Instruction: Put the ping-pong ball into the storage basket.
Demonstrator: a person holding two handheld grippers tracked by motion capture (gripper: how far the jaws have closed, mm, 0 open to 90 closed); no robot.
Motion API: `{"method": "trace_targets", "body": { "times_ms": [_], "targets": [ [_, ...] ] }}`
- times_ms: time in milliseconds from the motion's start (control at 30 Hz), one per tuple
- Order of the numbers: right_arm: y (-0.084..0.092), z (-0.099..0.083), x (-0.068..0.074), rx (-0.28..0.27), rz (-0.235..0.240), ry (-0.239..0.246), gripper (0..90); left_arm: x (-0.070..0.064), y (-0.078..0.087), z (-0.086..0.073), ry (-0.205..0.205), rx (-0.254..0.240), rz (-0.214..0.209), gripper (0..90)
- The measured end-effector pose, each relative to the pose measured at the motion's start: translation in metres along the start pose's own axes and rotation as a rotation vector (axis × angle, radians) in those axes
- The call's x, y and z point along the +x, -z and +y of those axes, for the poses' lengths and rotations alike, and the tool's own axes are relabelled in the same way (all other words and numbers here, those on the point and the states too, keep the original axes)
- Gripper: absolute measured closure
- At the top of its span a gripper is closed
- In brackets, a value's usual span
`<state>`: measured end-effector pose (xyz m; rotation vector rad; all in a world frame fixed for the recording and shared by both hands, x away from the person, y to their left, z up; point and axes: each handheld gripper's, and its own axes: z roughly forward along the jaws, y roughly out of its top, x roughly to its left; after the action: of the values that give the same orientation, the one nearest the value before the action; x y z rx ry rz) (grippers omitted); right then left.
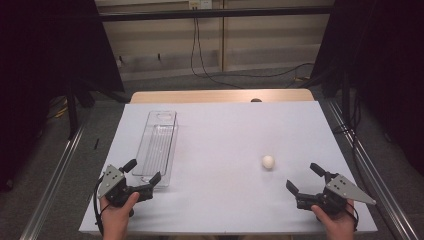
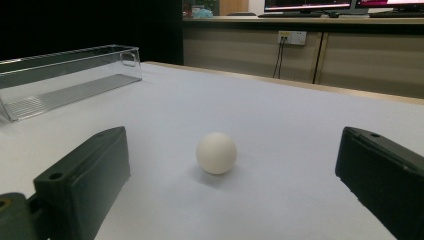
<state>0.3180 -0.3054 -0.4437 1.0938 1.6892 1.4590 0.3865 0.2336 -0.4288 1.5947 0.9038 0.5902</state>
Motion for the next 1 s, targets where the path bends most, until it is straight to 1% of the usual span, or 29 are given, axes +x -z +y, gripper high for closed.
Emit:
{"method": "trace_targets", "body": {
  "times_ms": [67,100,133,200,233,333,367,400,433,467,500,533,567,600,667,700,733,800,867,933,967,1000],
  "targets": [
    [0.0,0.0,0.0,-0.002,0.002,0.003,0.7,0.0,0.0,0.0,0.002,-0.003,-0.004,2.2],
    [0.0,0.0,0.0,-0.001,0.003,0.002,0.7,0.001,0.001,0.001,-0.002,-0.002,0.005,2.1],
    [0.0,0.0,0.0,-0.001,0.003,0.003,0.7,0.0,0.0,0.001,0.011,-0.013,0.007,2.2],
    [0.0,0.0,0.0,-0.002,0.003,0.002,0.7,0.0,0.0,0.001,0.012,-0.013,0.012,2.2],
    [0.0,0.0,0.0,-0.002,0.002,0.002,0.7,0.0,0.0,0.002,0.003,-0.007,0.008,2.2],
    [0.0,0.0,0.0,0.0,0.001,-0.001,0.7,-0.001,0.0,0.002,0.008,-0.002,0.009,2.2],
    [0.0,0.0,0.0,-0.001,0.004,-0.001,0.7,-0.001,0.0,0.003,0.008,-0.004,0.0,2.1],
    [-0.001,0.0,0.001,-0.002,0.0,-0.001,0.7,-0.002,-0.001,0.003,0.008,-0.005,0.001,2.2],
    [0.0,0.001,0.0,-0.001,0.005,0.0,0.7,-0.002,-0.001,0.003,0.008,-0.005,0.001,2.1],
    [-0.001,0.001,0.001,-0.006,0.0,-0.005,0.7,-0.004,-0.002,0.004,0.006,-0.003,-0.011,2.1],
    [0.0,0.001,0.001,-0.007,0.0,-0.001,0.7,-0.004,-0.002,0.004,0.006,-0.003,-0.011,2.1],
    [0.0,0.001,0.001,-0.005,0.004,-0.005,0.8,-0.008,-0.003,0.005,0.013,-0.011,-0.007,2.1],
    [0.0,0.001,0.001,-0.007,0.006,0.001,0.7,-0.009,-0.003,0.006,-0.002,-0.001,-0.017,2.1],
    [0.0,0.002,0.001,-0.008,0.007,0.001,0.8,-0.01,-0.003,0.007,-0.006,0.004,-0.017,2.1],
    [0.0,0.001,0.001,-0.008,0.009,-0.004,0.8,-0.013,-0.005,0.009,0.006,-0.004,-0.025,2.1],
    [0.0,0.001,0.001,-0.006,0.007,-0.007,0.8,-0.014,-0.005,0.01,-0.005,0.002,-0.021,2.1],
    [0.0,0.001,0.001,-0.006,0.01,-0.01,0.8,-0.015,-0.006,0.011,0.002,-0.001,-0.032,2.1],
    [0.0,0.001,0.0,-0.006,0.013,-0.005,0.8,-0.017,-0.007,0.012,-0.003,-0.002,-0.037,2.1],
    [-0.001,0.001,0.0,-0.008,0.004,-0.008,0.5,-0.018,-0.008,0.013,-0.004,-0.001,-0.04,2.1],
    [-0.002,0.001,0.001,-0.006,0.01,-0.01,0.4,-0.021,-0.01,0.014,-0.012,0.004,-0.048,2.1],
    [-0.003,0.002,0.001,-0.005,0.009,-0.008,0.4,-0.022,-0.011,0.014,-0.016,0.007,-0.041,2.1],
    [-0.003,0.002,0.001,-0.005,0.014,-0.005,0.4,-0.023,-0.011,0.015,-0.023,0.012,-0.045,2.1]
  ]
}}
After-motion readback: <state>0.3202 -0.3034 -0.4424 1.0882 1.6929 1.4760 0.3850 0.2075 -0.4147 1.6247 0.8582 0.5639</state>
